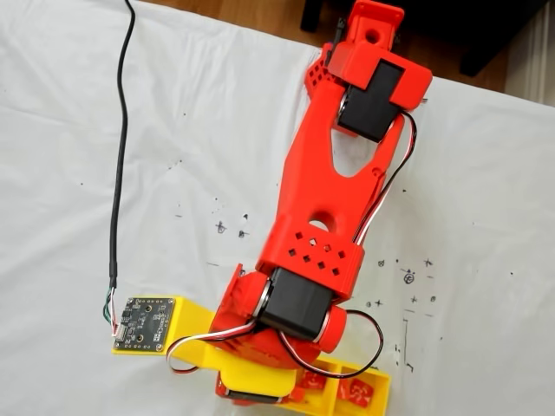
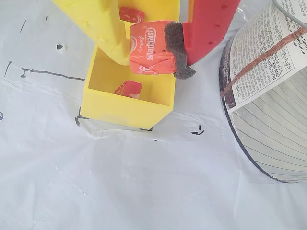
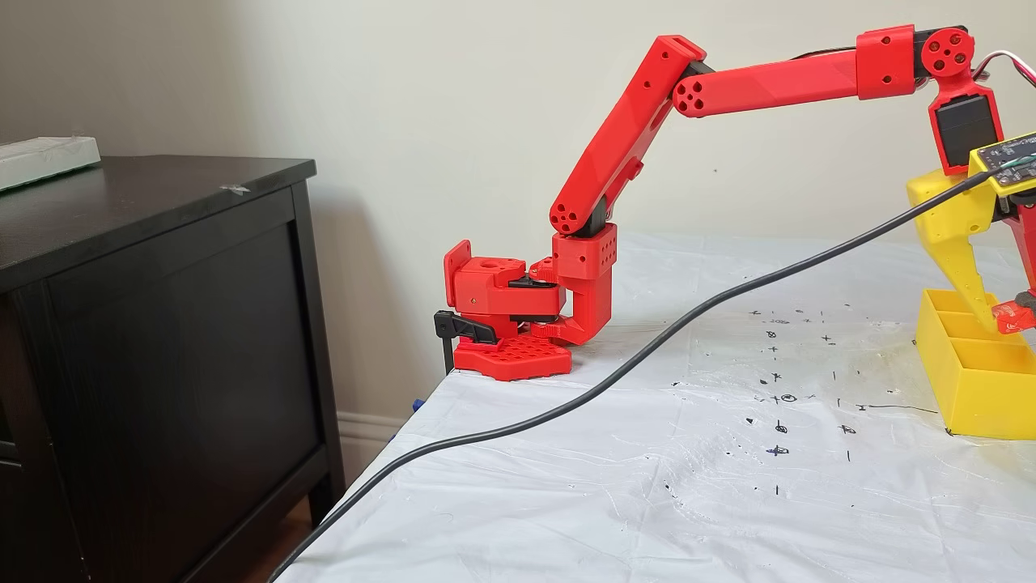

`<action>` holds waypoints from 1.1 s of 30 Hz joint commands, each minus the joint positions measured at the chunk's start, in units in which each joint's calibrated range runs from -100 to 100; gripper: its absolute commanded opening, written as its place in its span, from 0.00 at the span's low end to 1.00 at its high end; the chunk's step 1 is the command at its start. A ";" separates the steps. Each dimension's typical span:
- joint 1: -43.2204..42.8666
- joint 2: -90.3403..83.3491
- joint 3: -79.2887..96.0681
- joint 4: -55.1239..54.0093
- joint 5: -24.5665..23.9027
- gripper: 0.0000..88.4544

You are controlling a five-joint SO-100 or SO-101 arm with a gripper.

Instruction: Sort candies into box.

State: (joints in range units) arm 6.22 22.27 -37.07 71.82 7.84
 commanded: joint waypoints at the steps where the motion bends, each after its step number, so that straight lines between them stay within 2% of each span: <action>1: -2.14 -5.23 -1.03 -0.97 0.54 0.00; 13: -2.50 -7.43 3.70 -1.78 0.63 0.00; 29: -1.78 -6.75 1.52 -1.87 0.59 0.01; 31: -1.78 -6.67 1.06 -1.78 0.49 0.07; 33: -1.69 -6.41 0.52 -1.54 0.54 0.26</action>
State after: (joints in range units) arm 4.75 22.19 -31.82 70.41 7.89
